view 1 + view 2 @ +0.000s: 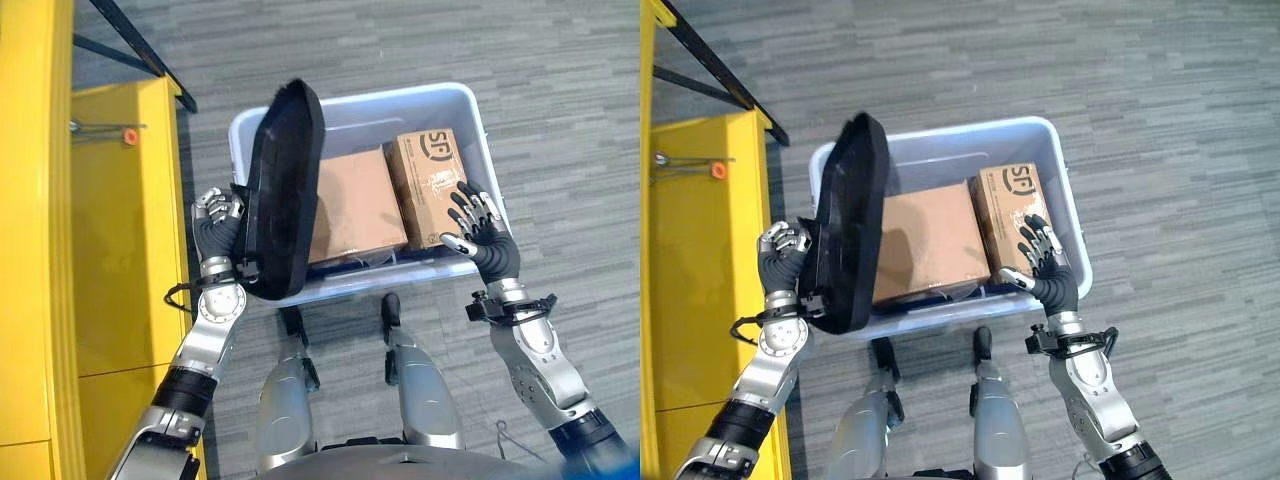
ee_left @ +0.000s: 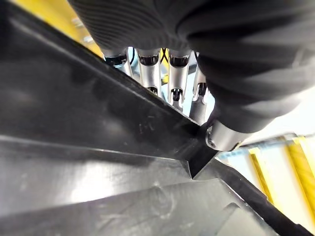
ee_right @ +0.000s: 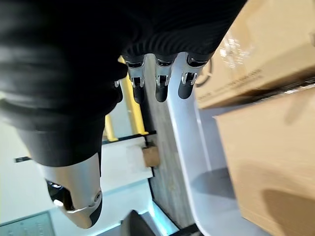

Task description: Move parts from the plastic box to the shelf.

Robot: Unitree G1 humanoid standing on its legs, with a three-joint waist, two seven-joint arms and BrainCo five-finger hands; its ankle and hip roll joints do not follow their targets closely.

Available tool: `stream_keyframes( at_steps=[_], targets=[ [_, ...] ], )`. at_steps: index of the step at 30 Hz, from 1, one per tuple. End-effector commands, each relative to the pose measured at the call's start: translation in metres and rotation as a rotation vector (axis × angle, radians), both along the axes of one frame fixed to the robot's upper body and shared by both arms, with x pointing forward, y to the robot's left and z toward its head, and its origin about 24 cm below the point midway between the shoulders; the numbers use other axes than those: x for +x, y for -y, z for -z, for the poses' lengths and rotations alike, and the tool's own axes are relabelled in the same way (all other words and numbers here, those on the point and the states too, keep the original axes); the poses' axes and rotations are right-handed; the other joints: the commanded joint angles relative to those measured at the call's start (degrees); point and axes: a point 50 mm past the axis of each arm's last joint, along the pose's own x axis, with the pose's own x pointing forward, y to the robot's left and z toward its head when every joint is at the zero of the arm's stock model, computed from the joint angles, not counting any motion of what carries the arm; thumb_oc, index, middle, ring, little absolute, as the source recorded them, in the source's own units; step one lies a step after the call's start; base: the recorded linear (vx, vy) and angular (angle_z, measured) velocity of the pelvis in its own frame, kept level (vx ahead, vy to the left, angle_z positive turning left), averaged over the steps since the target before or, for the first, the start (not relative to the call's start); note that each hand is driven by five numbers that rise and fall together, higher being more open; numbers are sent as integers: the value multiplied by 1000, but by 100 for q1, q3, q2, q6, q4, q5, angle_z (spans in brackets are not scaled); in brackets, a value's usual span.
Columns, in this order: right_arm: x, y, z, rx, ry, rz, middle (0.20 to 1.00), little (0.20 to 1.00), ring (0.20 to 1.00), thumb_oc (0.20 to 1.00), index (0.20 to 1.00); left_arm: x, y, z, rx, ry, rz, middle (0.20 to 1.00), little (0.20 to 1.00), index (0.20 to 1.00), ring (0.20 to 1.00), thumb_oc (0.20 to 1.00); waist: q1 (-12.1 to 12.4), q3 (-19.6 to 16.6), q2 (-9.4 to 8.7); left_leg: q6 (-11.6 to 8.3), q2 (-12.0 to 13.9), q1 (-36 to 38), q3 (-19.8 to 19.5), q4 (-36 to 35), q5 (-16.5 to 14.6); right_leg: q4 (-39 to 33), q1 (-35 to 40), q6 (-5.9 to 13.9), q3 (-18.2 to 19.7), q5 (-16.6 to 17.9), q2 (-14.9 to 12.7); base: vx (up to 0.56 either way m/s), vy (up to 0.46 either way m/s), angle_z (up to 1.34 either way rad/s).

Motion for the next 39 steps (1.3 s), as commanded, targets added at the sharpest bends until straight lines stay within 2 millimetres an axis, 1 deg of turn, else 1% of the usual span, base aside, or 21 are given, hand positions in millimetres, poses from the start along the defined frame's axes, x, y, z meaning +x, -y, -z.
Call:
stream_keyframes(
  at_steps=[1,5,6,11,12,13,14,15,19,20,22,23,24,25,27,28,29,30,31,34,39],
  targets=[
    [-4,6,-7,-10,45,-18,1000,1000,1000,1000,1000,-2,-13,-30,90,138,6,200,200,200,200,200,108,-326,-169,-523,619,394,-369,211,-169,682,-128,290,-30,-229,-420,-32,-53,5],
    [-3,6,-7,-20,43,-25,1000,1000,1000,1000,1000,-10,-17,-26,68,123,12,200,200,200,200,200,131,-337,-69,-493,685,516,-377,241,-159,1044,-165,219,-10,-424,-351,-37,-59,5],
    [-3,6,-9,-29,49,-36,1000,1000,1000,1000,1000,-17,-20,-24,49,116,23,200,200,200,200,200,179,-323,9,-463,786,600,-434,342,-124,1505,-223,126,-16,-663,-261,-50,-92,6],
    [-2,6,-11,-43,56,-54,1000,1000,1000,1000,1000,-23,-23,-22,36,105,30,200,200,200,200,200,219,-289,82,-473,938,711,-540,362,0,2118,-292,-30,-91,-1025,-146,-64,-148,10],
    [-1,6,-13,-56,65,-62,1000,1000,1000,1000,1000,-26,-25,-18,28,89,30,200,200,200,200,200,337,-294,114,-533,1112,756,-706,217,351,2541,-379,-178,-279,-1281,22,-92,-223,21],
    [-1,6,-13,-56,65,-62,1000,1000,1000,1000,1000,-26,-25,-18,28,89,30,200,200,200,200,200,328,-295,116,-539,1116,757,-716,202,364,2554,-383,-184,-289,-1290,23,-150,-393,30],
    [0,8,-13,-65,70,-62,1000,1000,1000,1000,1000,-29,-25,-14,21,69,41,200,200,200,200,200,401,-353,140,-632,1221,732,-902,-29,721,2592,-386,-268,-461,-1406,152,-59,-180,22],
    [0,8,-13,-65,70,-62,1000,1000,1000,1000,1000,-29,-25,-14,21,69,41,200,200,200,200,200,400,-359,145,-633,1227,724,-906,-30,722,2584,-389,-270,-465,-1401,157,-71,-250,28],
    [-1,13,-12,-72,65,-43,1000,1000,1000,1000,1000,-31,-23,-7,4,36,59,200,200,200,200,200,490,-466,151,-743,1370,636,-916,-231,1197,2360,-252,-365,-701,-1446,247,-36,-185,37],
    [-4,18,-9,-79,54,-22,1000,1000,1000,1000,1000,-29,-18,-2,-17,14,82,200,200,200,200,200,483,-505,118,-737,1410,610,-565,-255,1366,2024,-10,-408,-943,-1437,170,-22,-169,47],
    [-7,23,-9,-90,54,2,1000,1000,1000,1000,1000,-25,-13,0,-22,8,101,200,200,200,200,200,468,-542,112,-788,1415,541,-221,-255,1513,1630,255,-441,-1180,-1334,147,-12,-175,93],
    [-7,23,-9,-90,54,2,1000,1000,1000,1000,1000,-25,-13,0,-22,8,102,200,200,200,200,200,463,-533,122,-790,1422,546,-232,-256,1515,1605,279,-442,-1193,-1323,156,-44,-204,100],
    [-13,31,-3,-97,24,29,1000,1000,1000,1000,1000,-25,-8,0,-29,11,134,200,200,200,200,200,417,-566,10,-711,1168,618,-165,210,1013,1250,472,-439,-1349,-1190,63,-40,-132,84],
    [-13,31,-3,-96,23,29,1000,1000,1000,1000,1000,-25,-8,0,-29,10,135,200,200,200,200,200,411,-568,12,-705,1168,599,-179,254,977,1237,486,-432,-1358,-1185,60,-96,-182,92],
    [-18,34,1,-94,-1,34,1000,1000,1000,1000,1000,-27,-6,1,-35,7,160,200,200,200,200,200,399,-664,-57,-531,905,707,-266,1005,246,852,619,-457,-1561,-983,-14,-80,-57,86],
    [-18,34,1,-94,-1,34,1000,1000,1000,1000,1000,-27,-6,1,-36,7,160,200,200,200,200,200,395,-664,-54,-531,907,701,-272,1015,239,848,623,-456,-1566,-982,-12,-26,-31,35],
    [-19,35,3,-88,-13,35,1000,1000,1000,1000,1000,-28,-5,1,-36,3,169,200,200,200,200,200,379,-731,-80,-465,777,789,-297,1148,-31,701,686,-432,-1672,-928,-37,6,1,56],
    [-22,35,7,-67,-33,33,1000,1000,1000,1000,1000,-31,-5,0,-35,0,190,200,200,200,200,200,350,-818,-109,-358,522,1002,-379,1375,-525,473,865,-376,-1828,-786,-63,3,49,57],
    [-23,35,9,-59,-41,38,1000,1000,1000,1000,1000,-31,-3,0,-40,-1,200,200,200,200,200,200,310,-884,-88,-338,431,1170,-318,1243,-692,444,889,-325,-1914,-738,-100,8,78,63],
    [-26,37,9,-41,-42,51,1000,1000,1000,1000,1000,-35,-3,2,-22,-14,217,200,200,200,200,200,248,-1034,2,-262,286,1276,-183,596,-832,330,990,-144,-2020,-523,-194,24,236,65],
    [-29,34,18,-28,-85,48,1000,1000,1000,1000,1000,-39,-7,-4,26,-11,225,200,200,200,200,200,344,-1135,-71,-124,55,1402,-206,139,-847,236,1085,46,-2170,-226,-460,-4,204,31]
  ],
)
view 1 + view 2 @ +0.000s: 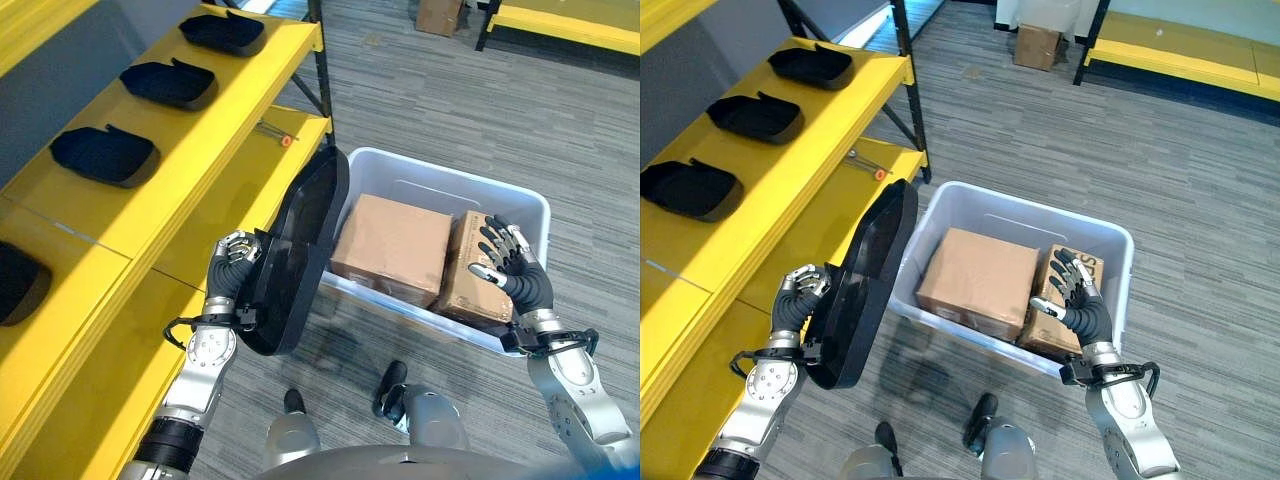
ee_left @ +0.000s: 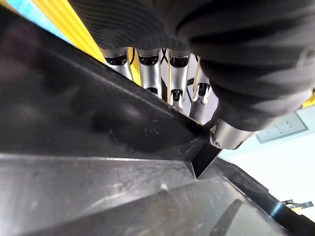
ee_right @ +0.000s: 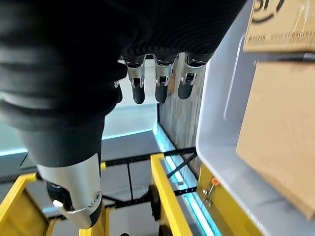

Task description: Move parts from the plastic box to the shelf.

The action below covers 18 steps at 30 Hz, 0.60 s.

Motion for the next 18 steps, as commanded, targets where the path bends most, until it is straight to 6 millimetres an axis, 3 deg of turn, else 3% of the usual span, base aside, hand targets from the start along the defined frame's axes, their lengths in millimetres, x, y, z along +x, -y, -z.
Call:
stream_keyframes(
  at_steps=[1,8,13,16,18],
  targets=[
    [0,-11,-7,65,52,-32,1000,1000,1000,1000,1000,-3,-13,-36,40,173,-2,200,200,200,200,200,81,-346,-302,161,-246,-154,-188,-99,100,-1044,564,870,632,685,-258,-12,153,25],
    [3,-23,0,86,20,-77,1000,1000,1000,1000,1000,-6,-18,-39,88,176,-15,200,200,200,200,200,307,-351,-498,461,-828,-326,-475,10,-215,-1328,728,1251,479,1230,-774,-19,220,24],
    [5,-28,4,94,9,-85,1000,1000,1000,1000,1000,-8,-20,-39,101,175,-19,200,200,200,200,200,368,-354,-555,630,-1113,-399,-605,126,-356,-1359,759,1394,517,1429,-1013,3,226,30],
    [4,-36,12,130,-21,-84,1000,1000,1000,1000,1000,-6,-21,-44,125,192,-25,200,200,200,200,200,390,-367,-528,769,-1341,-430,-806,182,-421,-1104,752,1418,769,1405,-1198,47,261,31],
    [5,-40,13,151,-27,-90,1000,1000,1000,1000,1000,-4,-19,-45,122,202,-24,200,200,200,200,200,294,-353,-508,871,-1453,-423,-914,100,-283,-812,582,1239,1390,1364,-1089,4,224,54]
  ],
)
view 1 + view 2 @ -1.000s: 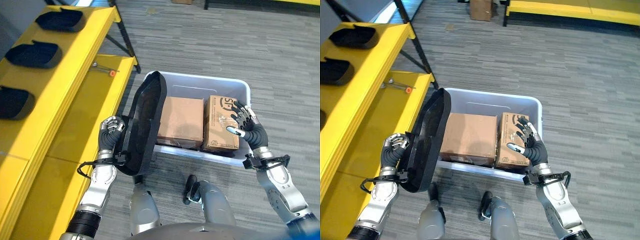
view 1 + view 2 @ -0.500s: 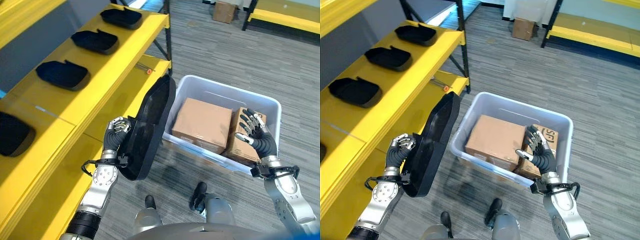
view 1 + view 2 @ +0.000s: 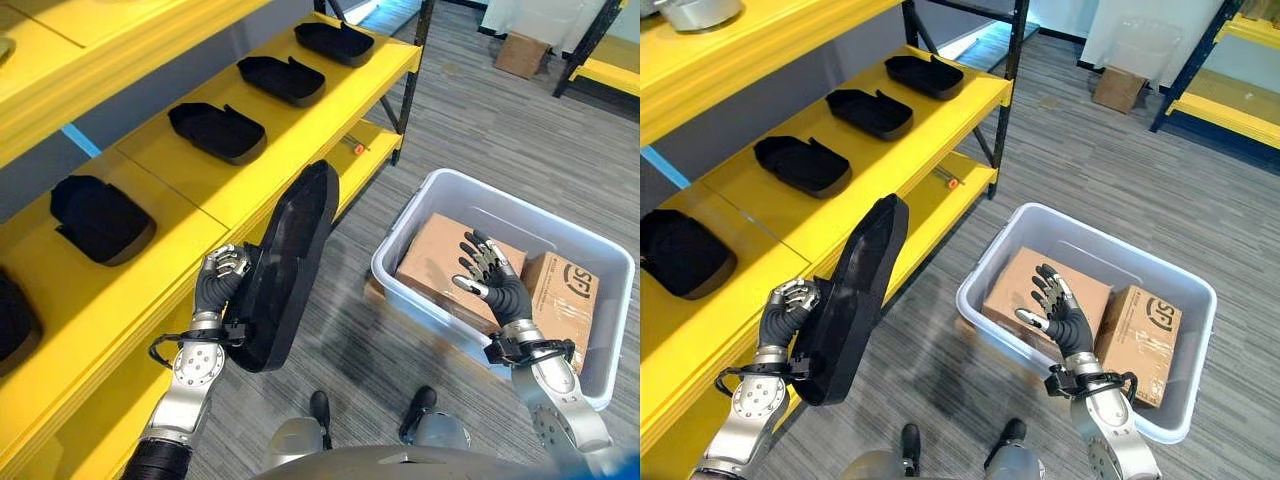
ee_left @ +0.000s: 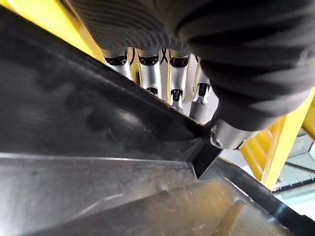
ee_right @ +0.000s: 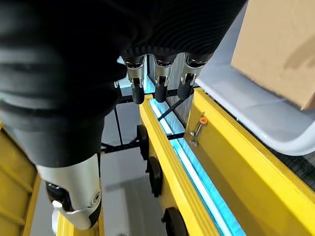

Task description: Move parts from the plastic box to the shelf.

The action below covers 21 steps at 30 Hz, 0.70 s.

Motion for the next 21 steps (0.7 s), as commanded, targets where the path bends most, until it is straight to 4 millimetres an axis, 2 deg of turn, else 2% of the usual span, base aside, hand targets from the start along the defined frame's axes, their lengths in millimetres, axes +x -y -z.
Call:
stream_keyframes(
  at_steps=[1,2,3,5,6,7,9,10,12,13,14,16,19,20,21],
  targets=[
    [9,-17,-15,65,89,-50,1000,1000,1000,1000,1000,12,-3,-48,55,232,32,200,200,200,200,200,-172,23,-88,299,-242,-35,-258,-119,-152,-267,102,369,1857,662,296,12,208,47],
    [8,-19,-13,74,79,-60,1000,1000,1000,1000,1000,12,-2,-48,47,234,34,200,200,200,200,200,-208,31,-45,318,-240,31,-318,-178,-107,-31,-41,287,2241,390,602,92,193,82],
    [7,-19,-13,72,74,-79,1000,1000,1000,1000,1000,13,-1,-49,44,238,42,200,200,200,200,200,-267,40,-29,342,-244,97,-410,-232,-43,270,-139,154,2571,72,1051,82,144,102],
    [5,-18,-11,77,62,-94,1000,1000,1000,1000,1000,12,-1,-50,51,236,52,200,200,200,200,200,-303,39,-56,369,-270,144,-539,-305,27,576,-272,-6,2708,-195,1525,72,54,69],
    [5,-18,-10,77,59,-102,1000,1000,1000,1000,1000,12,0,-49,49,230,55,200,200,200,200,200,-323,19,-103,383,-300,147,-589,-350,76,622,-329,-78,2703,-266,1871,63,-6,32],
    [5,-18,-10,81,57,-107,1000,1000,1000,1000,1000,12,1,-49,47,229,68,200,200,200,200,200,-357,2,-141,374,-341,159,-673,-390,114,619,-389,-75,2753,-330,2096,50,-10,37],
    [5,-20,-11,79,63,-115,1000,1000,1000,1000,1000,13,4,-48,41,221,81,200,200,200,200,200,-425,-56,-197,335,-409,154,-785,-404,167,229,-323,-143,3027,-312,2426,52,-39,42],
    [6,-20,-13,74,73,-124,1000,1000,1000,1000,1000,13,4,-47,26,221,81,200,200,200,200,200,-413,-100,-246,297,-451,130,-830,-427,207,-226,-143,-214,3090,-230,2524,32,-48,37],
    [3,-19,-13,79,73,-123,1000,1000,1000,1000,1000,10,5,-46,25,217,89,200,200,200,200,200,-356,-191,-283,287,-468,168,-772,-483,232,-589,106,-167,2910,-116,2380,19,-38,13],
    [2,-18,-12,74,67,-118,1000,1000,1000,1000,1000,8,5,-44,25,207,86,200,200,200,200,200,-337,-263,-284,259,-464,169,-765,-552,264,-782,215,-189,3055,-85,2459,42,-88,6],
    [1,-17,-11,80,60,-110,1000,1000,1000,1000,1000,6,6,-43,20,204,94,200,200,200,200,200,-294,-360,-305,228,-425,194,-713,-535,227,-987,364,-201,3041,-54,2461,30,-90,4],
    [0,-15,-10,81,54,-103,1000,1000,1000,1000,1000,5,6,-43,19,199,98,200,200,200,200,200,-277,-381,-310,232,-416,204,-700,-486,198,-975,406,-214,3022,-61,2458,25,-61,4],
    [-3,-12,-9,77,46,-97,1000,1000,1000,1000,1000,2,6,-41,7,189,102,200,200,200,200,200,-248,-375,-335,218,-416,127,-683,-128,60,-917,473,-267,2941,-131,2423,-15,-64,8],
    [-4,-6,-10,56,47,-83,1000,1000,1000,1000,1000,3,10,-39,-22,180,121,200,200,200,200,200,-234,-253,-350,70,-493,-105,-672,553,-113,-849,510,-328,2740,-188,2353,-76,-37,33],
    [-4,-3,-10,44,46,-77,1000,1000,1000,1000,1000,4,13,-38,-33,179,131,200,200,200,200,200,-237,-182,-350,-10,-541,-192,-668,793,-180,-804,523,-337,2651,-207,2312,-132,-36,61]
  ],
)
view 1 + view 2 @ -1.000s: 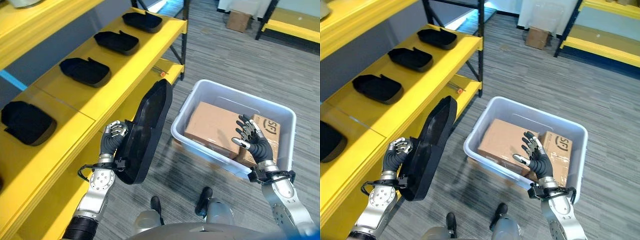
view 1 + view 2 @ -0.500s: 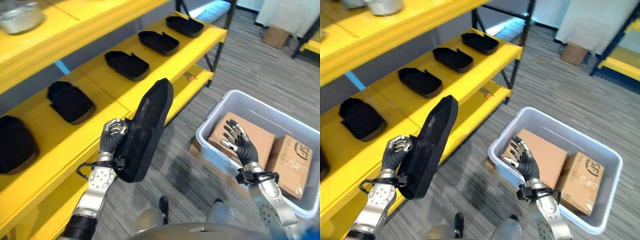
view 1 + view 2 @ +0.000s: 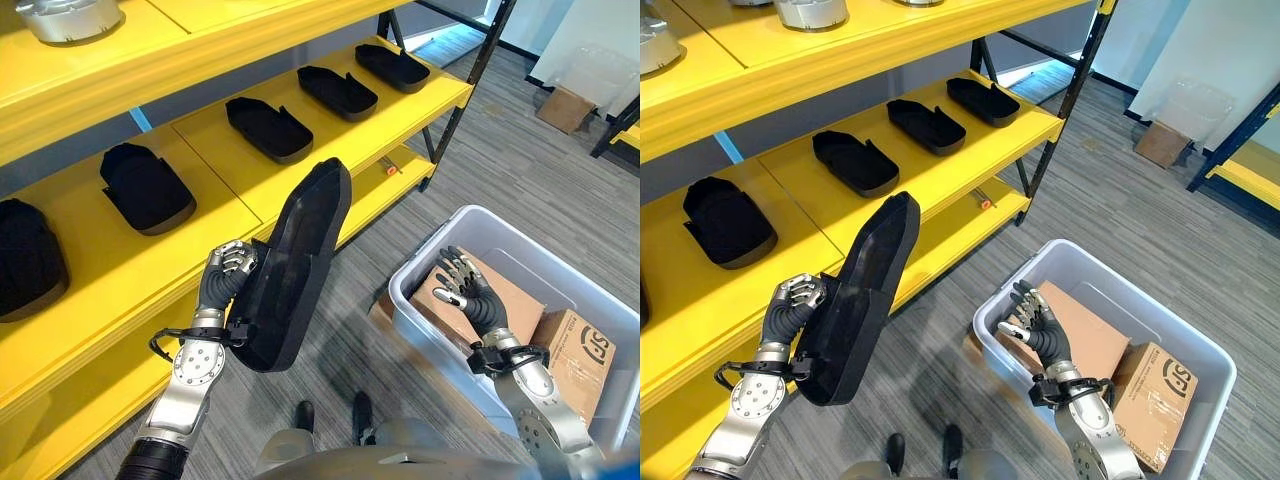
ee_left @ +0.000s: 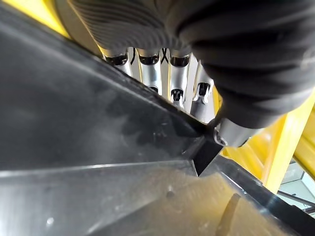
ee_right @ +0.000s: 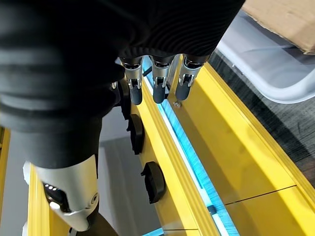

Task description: Move parts from the plastic box to the shelf.

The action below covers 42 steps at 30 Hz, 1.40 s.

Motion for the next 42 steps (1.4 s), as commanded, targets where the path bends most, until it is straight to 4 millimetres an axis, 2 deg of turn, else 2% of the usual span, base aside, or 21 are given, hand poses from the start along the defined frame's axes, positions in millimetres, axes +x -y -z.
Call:
stream_keyframes(
  at_steps=[1,2,4,5,6,8,10,12,16,18,21,24,25,32,35,36,38,39,40,41,42],
  targets=[
    [0,7,-24,16,122,11,1000,1000,1000,1000,1000,5,4,-31,-47,160,55,200,200,200,200,200,63,-61,-219,154,-632,-433,576,1106,-449,194,-16,274,-80,21,-73,-182,-1,88],
    [1,10,-25,16,125,29,1000,1000,1000,1000,1000,7,6,-32,-51,163,67,200,200,200,200,200,10,23,-302,133,-265,-547,848,1405,-572,300,-24,258,-176,13,-199,-149,3,90],
    [0,11,-24,18,123,34,1000,1000,1000,1000,1000,7,6,-32,-48,163,70,200,200,200,200,200,9,37,-320,166,-102,-538,890,1474,-646,332,-16,259,-194,5,-241,-76,49,69],
    [0,10,-23,25,112,26,1000,1000,1000,1000,1000,6,4,-33,-46,168,60,200,200,200,200,200,49,-3,-382,199,262,-451,725,1374,-594,353,-11,270,-148,-16,-332,-38,70,38],
    [0,10,-23,25,112,26,1000,1000,1000,1000,1000,5,4,-33,-45,168,59,200,200,200,200,200,44,0,-383,193,265,-436,720,1360,-593,358,-4,267,-153,-24,-329,-29,71,21],
    [-1,11,-22,36,104,39,1000,1000,1000,1000,1000,5,3,-34,-53,171,54,200,200,200,200,200,23,-60,-405,140,770,-338,653,1119,-289,420,-60,258,-196,-102,-422,-7,70,4],
    [-1,13,-20,34,93,56,1000,1000,1000,1000,1000,7,3,-36,-62,178,49,200,200,200,200,200,-2,-94,-321,-48,1429,-283,507,616,378,593,-180,238,-270,-237,-507,-4,164,47],
    [0,15,-20,28,93,74,1000,1000,1000,1000,1000,9,3,-36,-56,176,39,200,200,200,200,200,-65,-103,-172,-275,1862,-142,529,72,992,845,-322,240,-455,-348,-573,-1,246,61],
    [-1,18,-19,31,95,106,1000,1000,1000,1000,1000,13,5,-36,-64,182,40,200,200,200,200,200,-182,-154,137,-642,2165,170,1176,-595,981,1140,-483,414,-774,-354,-789,18,308,51],
    [-3,17,-18,34,91,102,1000,1000,1000,1000,1000,13,6,-35,-59,175,44,200,200,200,200,200,-164,-164,173,-588,2011,226,1086,-595,749,1146,-455,563,-785,-262,-969,54,363,44],
    [-8,18,-16,58,76,118,1000,1000,1000,1000,1000,13,4,-38,-32,180,60,200,200,200,200,200,-86,-122,52,-466,1624,83,1088,-300,408,902,-206,829,-852,-8,-1409,51,267,42],
    [-8,17,-15,56,73,111,1000,1000,1000,1000,1000,13,3,-40,-23,186,61,200,200,200,200,200,-48,-105,-17,-422,1470,2,1055,-126,278,790,-112,895,-858,56,-1536,32,229,26],
    [-9,14,-13,56,66,104,1000,1000,1000,1000,1000,13,2,-41,-8,186,66,200,200,200,200,200,5,-97,-99,-350,1250,-151,993,146,89,627,17,981,-908,136,-1736,35,254,24],
    [-8,3,-12,83,64,70,1000,1000,1000,1000,1000,12,-5,-44,28,192,52,200,200,200,200,200,144,-134,-340,-100,508,-651,775,851,-400,244,333,1196,-1058,582,-2235,55,250,29],
    [-4,-4,-12,114,72,62,1000,1000,1000,1000,1000,15,-8,-46,47,200,35,200,200,200,200,200,185,-114,-368,97,214,-758,735,981,-542,374,202,1208,-952,1099,-2455,68,303,28],
    [-1,-9,-12,136,75,57,1000,1000,1000,1000,1000,15,-8,-47,53,204,27,200,200,200,200,200,172,-88,-324,265,55,-661,779,871,-578,613,23,1166,-795,1526,-2591,66,315,30],
    [-1,-9,-12,136,75,57,1000,1000,1000,1000,1000,15,-8,-47,53,205,26,200,200,200,200,200,192,-86,-335,275,43,-650,805,851,-568,626,-1,1176,-760,1529,-2605,36,299,18],
    [2,-19,-12,157,74,28,1000,1000,1000,1000,1000,16,-12,-45,48,201,-3,200,200,200,200,200,173,28,-131,503,-46,-358,878,516,-496,1274,-382,987,-696,1652,-2601,28,376,-2],
    [2,-19,-12,156,74,28,1000,1000,1000,1000,1000,16,-12,-45,47,202,-4,200,200,200,200,200,186,31,-133,497,-42,-341,894,491,-488,1322,-412,980,-671,1623,-2601,60,483,-16],
    [1,-19,-12,157,71,21,1000,1000,1000,1000,1000,14,-13,-43,50,195,-8,200,200,200,200,200,143,47,-61,527,-23,-199,919,284,-447,1642,-547,906,-581,1308,-2296,105,214,-24],
    [0,-18,-11,157,64,4,1000,1000,1000,1000,1000,13,-13,-43,47,191,-6,200,200,200,200,200,34,54,-25,537,-63,-12,866,-2,-326,1833,-876,721,-370,598,-1369,102,217,-25]
  ],
)
